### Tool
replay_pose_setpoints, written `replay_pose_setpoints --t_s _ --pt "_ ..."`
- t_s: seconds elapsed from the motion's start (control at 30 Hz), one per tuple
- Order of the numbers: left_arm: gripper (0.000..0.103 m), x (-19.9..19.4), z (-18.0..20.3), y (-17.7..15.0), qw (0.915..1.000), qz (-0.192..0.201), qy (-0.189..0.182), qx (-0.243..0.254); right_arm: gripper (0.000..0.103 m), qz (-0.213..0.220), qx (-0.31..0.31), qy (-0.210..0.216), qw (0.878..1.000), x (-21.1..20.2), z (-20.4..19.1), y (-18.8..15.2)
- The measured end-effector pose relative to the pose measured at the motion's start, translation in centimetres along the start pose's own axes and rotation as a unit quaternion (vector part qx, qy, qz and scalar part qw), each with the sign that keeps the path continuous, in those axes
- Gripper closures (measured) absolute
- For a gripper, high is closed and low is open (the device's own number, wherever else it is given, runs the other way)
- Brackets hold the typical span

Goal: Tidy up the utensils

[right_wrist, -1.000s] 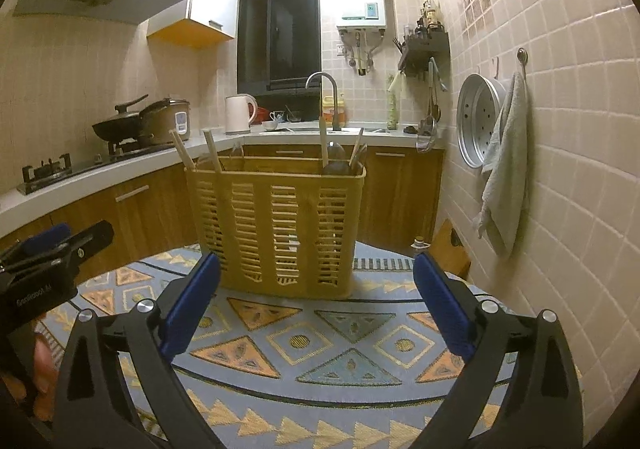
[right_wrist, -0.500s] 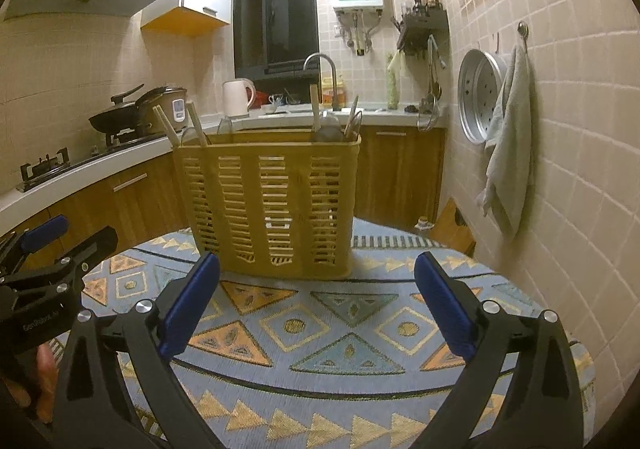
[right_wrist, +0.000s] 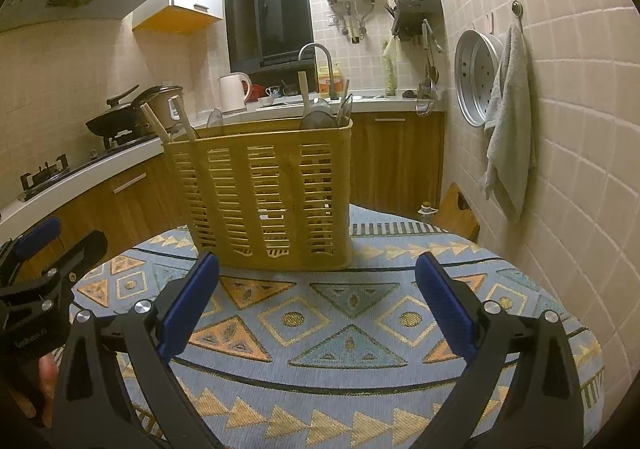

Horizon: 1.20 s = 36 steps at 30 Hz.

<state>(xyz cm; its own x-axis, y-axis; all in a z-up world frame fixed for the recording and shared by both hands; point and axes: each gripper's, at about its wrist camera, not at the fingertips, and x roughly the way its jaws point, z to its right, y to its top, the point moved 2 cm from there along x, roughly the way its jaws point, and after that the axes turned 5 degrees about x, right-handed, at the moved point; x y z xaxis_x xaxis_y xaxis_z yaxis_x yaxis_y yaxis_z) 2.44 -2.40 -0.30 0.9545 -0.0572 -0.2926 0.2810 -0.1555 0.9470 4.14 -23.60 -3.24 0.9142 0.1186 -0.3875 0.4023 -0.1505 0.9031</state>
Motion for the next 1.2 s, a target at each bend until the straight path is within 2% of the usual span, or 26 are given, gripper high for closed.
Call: replay_pose_setpoints --t_s 0.17,0.53,1.2 --pt "0.008 0.19 0.03 -0.02 1.0000 -0.005 -0.004 -0.002 0.008 -0.016 -0.003 -0.010 1.000 0.76 -0.12 -0.17" --pt "0.008 0.24 0.05 -0.08 1.0000 -0.006 -0.005 0.000 0.008 -0.020 -0.004 -0.014 1.000 0.95 -0.14 -0.31" --pt "0.008 0.45 -0.01 -0.12 0.9998 -0.015 -0.006 -0.006 0.008 -0.003 0.005 -0.020 1.000 0.30 0.33 0.02"
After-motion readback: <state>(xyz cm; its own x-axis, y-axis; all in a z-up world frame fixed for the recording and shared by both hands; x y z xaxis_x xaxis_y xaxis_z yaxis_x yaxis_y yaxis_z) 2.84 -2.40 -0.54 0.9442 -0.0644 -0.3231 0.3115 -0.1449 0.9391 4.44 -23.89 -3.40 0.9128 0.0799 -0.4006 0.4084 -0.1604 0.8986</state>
